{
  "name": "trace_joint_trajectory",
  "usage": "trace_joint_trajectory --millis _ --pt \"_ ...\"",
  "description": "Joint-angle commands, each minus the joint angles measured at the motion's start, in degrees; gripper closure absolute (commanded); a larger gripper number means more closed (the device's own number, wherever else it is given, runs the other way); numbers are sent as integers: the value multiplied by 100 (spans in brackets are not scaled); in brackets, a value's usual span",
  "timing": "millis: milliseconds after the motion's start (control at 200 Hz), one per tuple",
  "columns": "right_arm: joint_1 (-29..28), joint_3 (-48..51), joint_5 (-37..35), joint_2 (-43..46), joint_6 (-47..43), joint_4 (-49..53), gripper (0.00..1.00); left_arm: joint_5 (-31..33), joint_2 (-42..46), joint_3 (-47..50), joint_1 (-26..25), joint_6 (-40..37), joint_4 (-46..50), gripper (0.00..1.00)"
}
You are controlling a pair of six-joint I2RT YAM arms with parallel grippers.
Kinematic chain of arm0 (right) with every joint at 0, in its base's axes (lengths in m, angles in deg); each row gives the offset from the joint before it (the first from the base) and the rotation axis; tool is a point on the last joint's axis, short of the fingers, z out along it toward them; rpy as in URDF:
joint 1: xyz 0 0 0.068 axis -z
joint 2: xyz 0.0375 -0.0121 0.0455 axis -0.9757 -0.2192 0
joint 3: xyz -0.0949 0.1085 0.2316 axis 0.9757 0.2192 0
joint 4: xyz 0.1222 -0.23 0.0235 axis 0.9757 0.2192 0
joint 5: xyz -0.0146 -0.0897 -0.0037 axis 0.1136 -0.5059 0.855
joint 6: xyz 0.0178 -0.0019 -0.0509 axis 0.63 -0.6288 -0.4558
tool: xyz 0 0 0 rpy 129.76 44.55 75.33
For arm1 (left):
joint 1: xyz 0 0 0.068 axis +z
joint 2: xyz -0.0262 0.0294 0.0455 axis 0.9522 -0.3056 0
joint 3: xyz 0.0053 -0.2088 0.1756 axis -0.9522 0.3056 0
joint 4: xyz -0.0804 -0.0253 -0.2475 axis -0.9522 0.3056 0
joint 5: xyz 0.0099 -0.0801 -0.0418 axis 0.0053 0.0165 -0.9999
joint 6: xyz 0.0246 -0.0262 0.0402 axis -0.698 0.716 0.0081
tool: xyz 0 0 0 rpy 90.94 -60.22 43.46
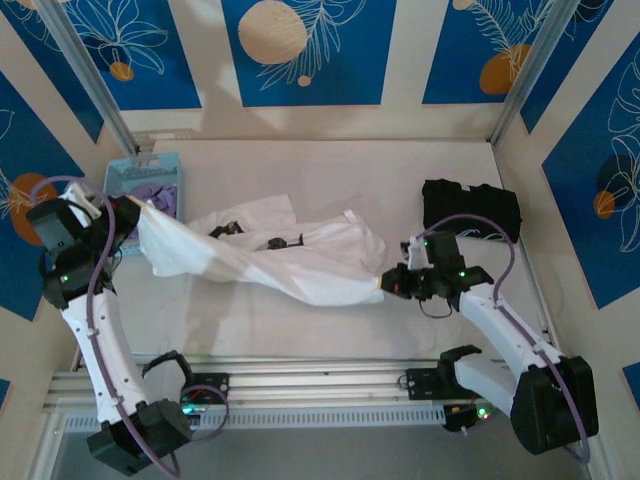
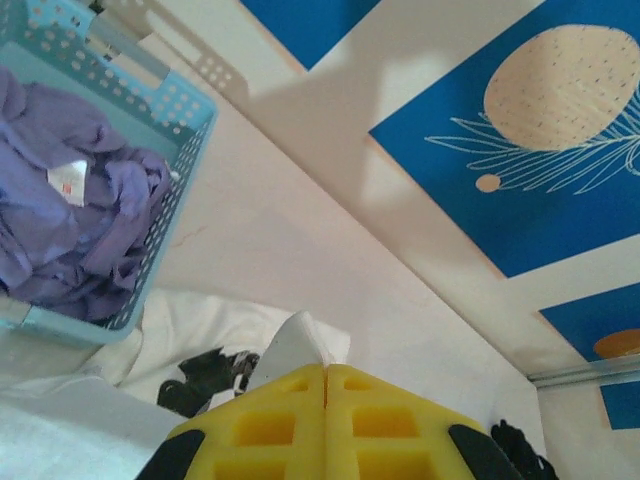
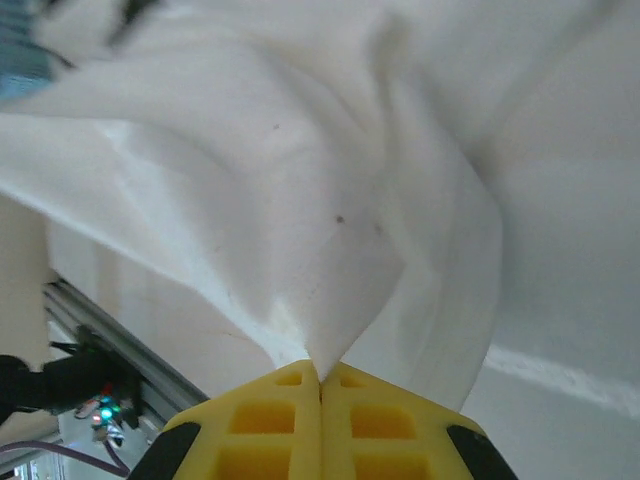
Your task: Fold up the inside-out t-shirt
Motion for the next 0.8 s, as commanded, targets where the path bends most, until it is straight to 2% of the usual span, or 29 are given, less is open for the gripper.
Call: trace_joint_trajectory --millis 0,220,320,485,620,795 --pt "-151 89 -298 -305 223 -236 88 129 218 365 -93 -400 65 100" --pt "-157 -204 -414 -920 -95 -144 68 112 407 1053 -200 -559 56 100" --pt "-143 -312 -518 -1057 -189 -124 63 96 450 1219 -229 -598 28 100" --pt "-329 -538 -486 -1409 -284 -504 62 75 381 1270 -264 -590 -78 100" --pt "-731 -992 -895 -1907 -531 -528 67 65 337 1244 -315 -574 -118 100" --pt "-973 -1425 -1336 -2603 -768 -486 70 61 293 1230 -358 -575 -125 100"
